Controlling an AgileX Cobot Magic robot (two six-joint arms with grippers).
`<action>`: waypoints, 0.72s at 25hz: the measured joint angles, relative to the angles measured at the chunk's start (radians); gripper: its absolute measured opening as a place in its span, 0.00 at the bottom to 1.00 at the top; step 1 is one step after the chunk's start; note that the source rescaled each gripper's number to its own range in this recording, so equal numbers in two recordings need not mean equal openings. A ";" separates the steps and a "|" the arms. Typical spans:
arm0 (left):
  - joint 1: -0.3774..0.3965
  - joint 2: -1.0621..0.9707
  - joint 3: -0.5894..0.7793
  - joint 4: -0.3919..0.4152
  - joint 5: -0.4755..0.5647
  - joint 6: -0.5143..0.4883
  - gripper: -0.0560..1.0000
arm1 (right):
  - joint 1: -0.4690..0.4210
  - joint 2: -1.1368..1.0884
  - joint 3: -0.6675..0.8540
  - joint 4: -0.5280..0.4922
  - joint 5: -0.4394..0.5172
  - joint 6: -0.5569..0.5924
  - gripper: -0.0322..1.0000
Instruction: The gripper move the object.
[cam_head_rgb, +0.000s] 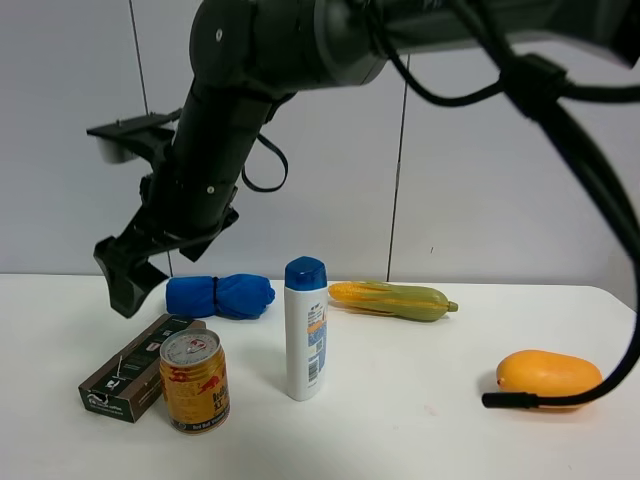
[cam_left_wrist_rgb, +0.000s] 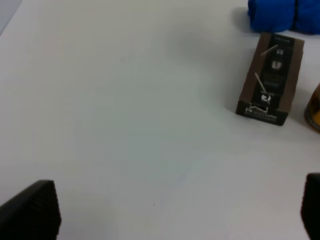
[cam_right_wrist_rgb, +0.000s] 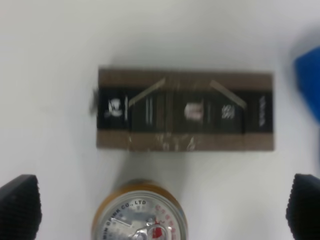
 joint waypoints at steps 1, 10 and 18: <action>0.000 0.000 0.000 0.000 0.000 0.000 1.00 | 0.000 -0.024 0.000 0.005 0.001 0.012 0.99; 0.000 0.000 0.000 0.000 0.000 0.000 1.00 | 0.000 -0.227 0.000 -0.079 0.002 0.223 1.00; 0.000 0.000 0.000 0.000 0.000 0.000 1.00 | 0.000 -0.331 0.000 -0.273 0.100 0.335 1.00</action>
